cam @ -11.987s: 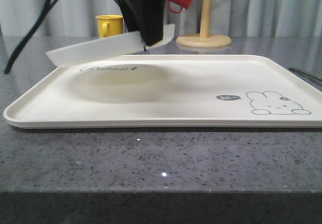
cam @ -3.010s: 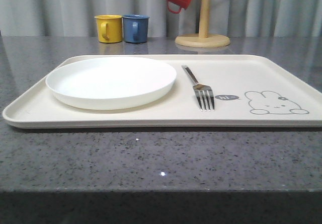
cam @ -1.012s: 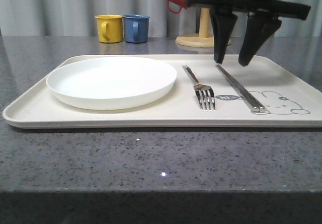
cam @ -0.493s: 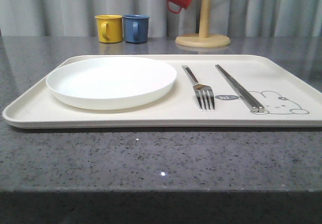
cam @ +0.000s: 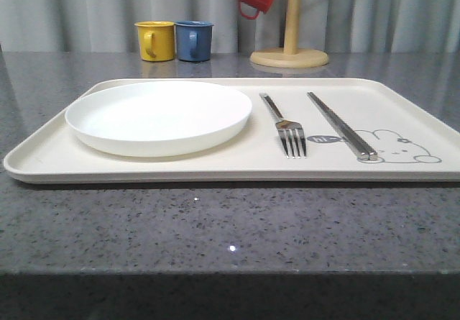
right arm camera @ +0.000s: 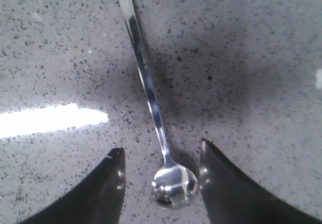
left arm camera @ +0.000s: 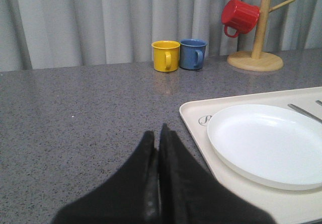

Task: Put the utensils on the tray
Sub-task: 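Move the right gripper to the steel spoon and grasp it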

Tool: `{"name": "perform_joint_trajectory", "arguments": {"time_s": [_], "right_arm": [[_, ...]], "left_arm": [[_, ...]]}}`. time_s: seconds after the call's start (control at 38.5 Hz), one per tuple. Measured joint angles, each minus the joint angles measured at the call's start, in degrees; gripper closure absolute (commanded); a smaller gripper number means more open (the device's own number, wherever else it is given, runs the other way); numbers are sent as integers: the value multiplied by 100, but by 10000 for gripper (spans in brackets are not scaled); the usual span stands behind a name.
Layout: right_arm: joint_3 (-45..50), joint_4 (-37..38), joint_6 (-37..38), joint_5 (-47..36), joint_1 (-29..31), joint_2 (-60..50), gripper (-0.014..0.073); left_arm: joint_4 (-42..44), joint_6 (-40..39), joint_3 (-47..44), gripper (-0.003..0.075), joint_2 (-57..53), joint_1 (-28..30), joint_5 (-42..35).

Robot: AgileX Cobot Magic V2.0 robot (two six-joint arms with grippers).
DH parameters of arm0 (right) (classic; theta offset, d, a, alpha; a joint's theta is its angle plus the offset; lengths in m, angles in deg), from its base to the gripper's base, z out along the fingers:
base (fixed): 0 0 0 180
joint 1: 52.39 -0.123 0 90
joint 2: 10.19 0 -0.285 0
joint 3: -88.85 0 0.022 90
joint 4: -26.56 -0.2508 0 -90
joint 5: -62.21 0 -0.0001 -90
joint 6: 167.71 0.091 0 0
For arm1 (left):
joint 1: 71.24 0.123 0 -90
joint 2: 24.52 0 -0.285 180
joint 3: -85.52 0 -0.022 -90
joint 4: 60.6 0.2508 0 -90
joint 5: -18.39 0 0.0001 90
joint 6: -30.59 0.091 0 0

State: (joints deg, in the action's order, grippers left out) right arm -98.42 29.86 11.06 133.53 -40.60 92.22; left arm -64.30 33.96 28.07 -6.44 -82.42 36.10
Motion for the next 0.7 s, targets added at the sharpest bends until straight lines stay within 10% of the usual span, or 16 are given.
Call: {"name": "perform_joint_trajectory", "arguments": {"time_s": [0.7], "right_arm": [[13, -38, -166, -204, 0, 959, 258]], "left_arm": [[0, 0, 0, 738, 0, 0, 0]]}}
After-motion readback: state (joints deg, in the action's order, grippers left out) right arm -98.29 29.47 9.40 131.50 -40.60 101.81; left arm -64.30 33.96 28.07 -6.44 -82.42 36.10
